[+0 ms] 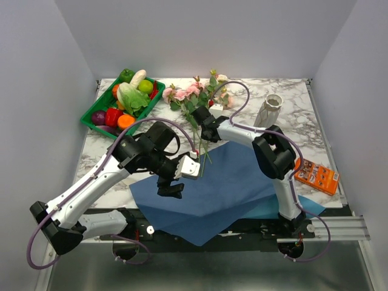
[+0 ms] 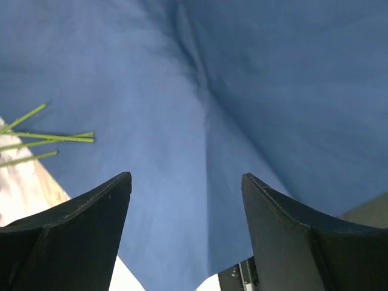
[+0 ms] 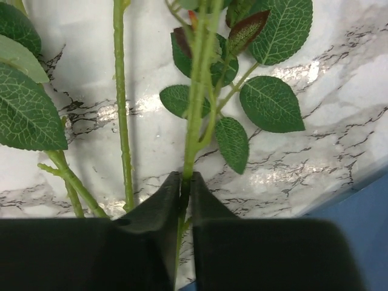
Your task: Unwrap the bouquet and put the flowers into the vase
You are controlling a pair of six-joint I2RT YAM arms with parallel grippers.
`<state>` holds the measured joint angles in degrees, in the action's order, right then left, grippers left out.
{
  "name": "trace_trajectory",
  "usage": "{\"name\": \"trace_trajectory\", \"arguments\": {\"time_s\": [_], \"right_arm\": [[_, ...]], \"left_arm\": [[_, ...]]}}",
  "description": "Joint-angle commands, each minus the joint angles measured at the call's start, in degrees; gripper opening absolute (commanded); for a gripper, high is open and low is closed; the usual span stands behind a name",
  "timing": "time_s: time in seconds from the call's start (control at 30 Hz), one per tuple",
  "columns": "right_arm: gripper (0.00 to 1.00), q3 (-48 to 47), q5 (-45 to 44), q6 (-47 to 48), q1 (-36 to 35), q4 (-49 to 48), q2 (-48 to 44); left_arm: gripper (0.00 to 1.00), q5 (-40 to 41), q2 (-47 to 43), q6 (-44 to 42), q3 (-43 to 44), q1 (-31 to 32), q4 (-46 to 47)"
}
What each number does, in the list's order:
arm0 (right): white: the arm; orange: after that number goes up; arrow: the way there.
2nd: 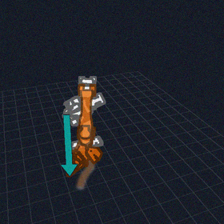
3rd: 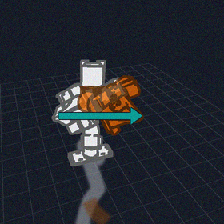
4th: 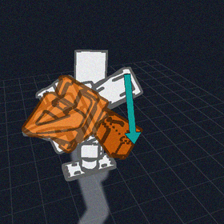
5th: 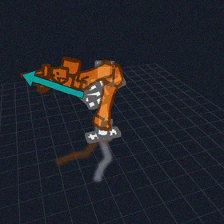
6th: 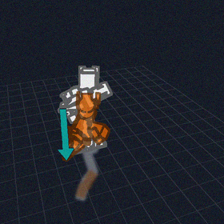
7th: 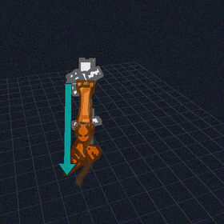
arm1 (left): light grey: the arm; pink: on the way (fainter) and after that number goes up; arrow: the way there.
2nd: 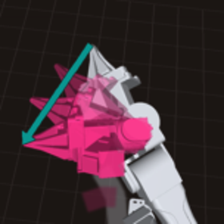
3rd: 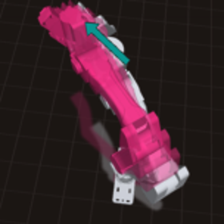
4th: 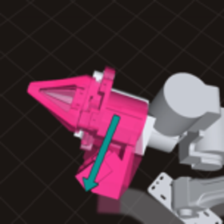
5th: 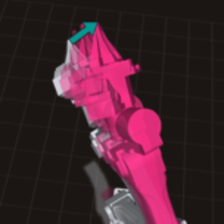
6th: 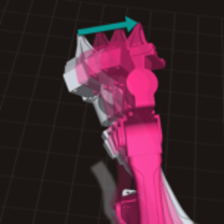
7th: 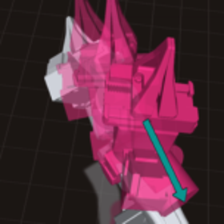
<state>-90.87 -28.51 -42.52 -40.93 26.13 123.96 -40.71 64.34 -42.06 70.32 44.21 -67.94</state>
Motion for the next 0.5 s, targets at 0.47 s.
{"name": "trace_trajectory", "arguments": {"time_s": [0.47], "right_arm": [[0.01, 19.19, -11.90, 2.96, -0.73, -14.07, -28.13]], "left_arm": [[0.81, 2.56, 5.98, -4.78, 3.41, 21.97, -10.63]]}}
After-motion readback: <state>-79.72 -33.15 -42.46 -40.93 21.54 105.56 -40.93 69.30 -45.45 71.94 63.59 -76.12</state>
